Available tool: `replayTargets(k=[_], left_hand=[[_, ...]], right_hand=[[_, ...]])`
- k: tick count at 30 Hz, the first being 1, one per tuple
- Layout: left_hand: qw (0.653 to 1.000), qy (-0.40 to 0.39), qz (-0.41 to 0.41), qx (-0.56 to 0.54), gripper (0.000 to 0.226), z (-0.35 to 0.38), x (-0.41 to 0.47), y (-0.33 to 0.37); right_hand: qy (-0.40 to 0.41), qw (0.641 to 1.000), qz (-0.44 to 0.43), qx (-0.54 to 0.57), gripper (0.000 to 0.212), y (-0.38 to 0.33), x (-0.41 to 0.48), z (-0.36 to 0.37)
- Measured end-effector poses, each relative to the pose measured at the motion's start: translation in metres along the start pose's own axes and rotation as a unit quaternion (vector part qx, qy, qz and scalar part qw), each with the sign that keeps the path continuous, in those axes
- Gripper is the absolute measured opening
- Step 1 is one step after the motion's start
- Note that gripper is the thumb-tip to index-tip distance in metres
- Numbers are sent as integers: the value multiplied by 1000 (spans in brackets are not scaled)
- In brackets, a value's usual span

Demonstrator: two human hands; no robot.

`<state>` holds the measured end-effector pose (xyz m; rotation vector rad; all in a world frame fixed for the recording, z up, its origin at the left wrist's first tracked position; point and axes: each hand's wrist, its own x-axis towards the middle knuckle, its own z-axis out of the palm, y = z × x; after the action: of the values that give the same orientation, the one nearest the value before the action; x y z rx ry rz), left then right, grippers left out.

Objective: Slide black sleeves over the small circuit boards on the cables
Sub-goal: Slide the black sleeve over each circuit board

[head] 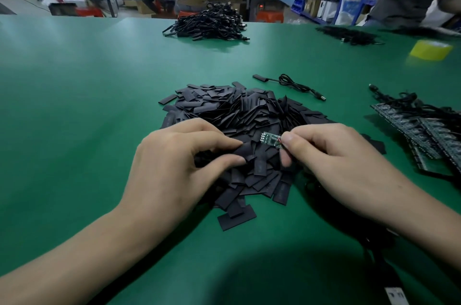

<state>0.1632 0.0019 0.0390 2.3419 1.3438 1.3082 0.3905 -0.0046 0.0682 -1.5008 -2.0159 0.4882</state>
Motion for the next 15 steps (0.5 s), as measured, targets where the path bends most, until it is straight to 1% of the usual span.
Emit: replayTargets(k=[2, 5, 11, 15], left_hand=[[1000, 7, -4, -5, 19, -1, 1, -1], [1000, 7, -1, -7, 18, 0, 1, -1], [1000, 5, 1, 0, 17, 0, 0, -1], [1000, -1, 2, 3, 18, 1, -1, 0]], right_hand=[[-30, 1000, 4, -8, 41, 2, 1, -1], [-58, 998, 4, 18, 40, 2, 0, 0], [-66, 995, 2, 71, 40, 1, -1, 0], [-74, 996, -7, 55, 40, -1, -2, 1]])
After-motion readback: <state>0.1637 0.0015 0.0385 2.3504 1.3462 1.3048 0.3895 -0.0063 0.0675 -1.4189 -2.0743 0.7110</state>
